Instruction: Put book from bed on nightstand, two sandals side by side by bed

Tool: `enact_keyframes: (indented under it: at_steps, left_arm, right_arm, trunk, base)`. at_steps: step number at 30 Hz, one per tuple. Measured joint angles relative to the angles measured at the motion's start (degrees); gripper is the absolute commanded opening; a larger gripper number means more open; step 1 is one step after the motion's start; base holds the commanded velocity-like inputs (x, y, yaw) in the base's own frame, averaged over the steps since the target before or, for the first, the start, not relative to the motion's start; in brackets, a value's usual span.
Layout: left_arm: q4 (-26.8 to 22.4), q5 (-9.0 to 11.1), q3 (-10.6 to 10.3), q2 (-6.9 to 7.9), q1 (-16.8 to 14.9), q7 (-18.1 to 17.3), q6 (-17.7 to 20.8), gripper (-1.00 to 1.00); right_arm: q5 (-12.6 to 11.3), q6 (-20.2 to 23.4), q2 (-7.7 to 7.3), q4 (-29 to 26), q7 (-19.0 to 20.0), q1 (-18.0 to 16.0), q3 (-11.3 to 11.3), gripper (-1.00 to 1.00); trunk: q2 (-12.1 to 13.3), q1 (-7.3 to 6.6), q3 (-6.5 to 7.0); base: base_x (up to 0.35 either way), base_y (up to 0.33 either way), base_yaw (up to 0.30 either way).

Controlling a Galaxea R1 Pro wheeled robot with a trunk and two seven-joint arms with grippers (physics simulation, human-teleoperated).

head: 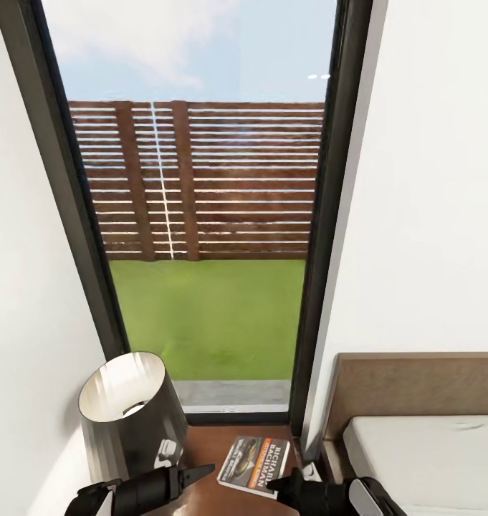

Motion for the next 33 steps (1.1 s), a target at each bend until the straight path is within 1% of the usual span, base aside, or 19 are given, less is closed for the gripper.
enact_keyframes:
  at_steps: [22,23,26,28,29,33]
  left_arm:
    - [0.0,0.0,0.0,0.00,0.0,0.2,-0.1,1.00]
    - [0.0,0.0,0.0,0.00,0.0,0.2,-0.1,1.00]
    - [0.0,0.0,-0.1,-0.03,0.0,0.2,0.0,1.00]
    - [0.0,-0.1,0.0,-0.01,0.0,0.2,0.0,1.00]
    - [0.0,-0.1,0.0,-0.01,0.0,0.2,0.0,1.00]
    - [0.0,-0.1,0.0,0.00,0.0,0.2,-0.1,1.00]
  right_arm:
    - [0.0,-0.1,-0.04,-0.2,-0.1,0.0,-0.1,-1.00]
    - [-0.1,-0.1,-0.02,-0.5,0.0,0.0,-0.1,-1.00]
    - [-0.5,0.1,-0.06,-3.7,0.1,0.1,-0.1,-1.00]
    - [0.0,0.0,-0.07,-4.7,0.1,0.0,0.0,-1.00]
    - [-0.3,0.1,-0.07,-5.1,0.1,0.0,0.0,-1.00]
    - [0.0,0.1,0.01,-6.0,0.4,0.0,0.1,-1.00]
  trunk:
    - [-8.8,4.83,-3.96]
    - [-9.2,5.05,-4.14]
    - [-10.4,5.71,-4.67]
    - [-11.2,6.15,-5.04]
    - [-11.6,6.37,-5.22]
    - [-13.3,7.25,-5.94]
  base:
    - [0.000,0.000,0.000]
    - [0.000,0.000,0.000]
    - [0.000,0.000,0.000]
    - [0.000,0.000,0.000]
    - [0.000,0.000,0.000]
    - [0.000,0.000,0.000]
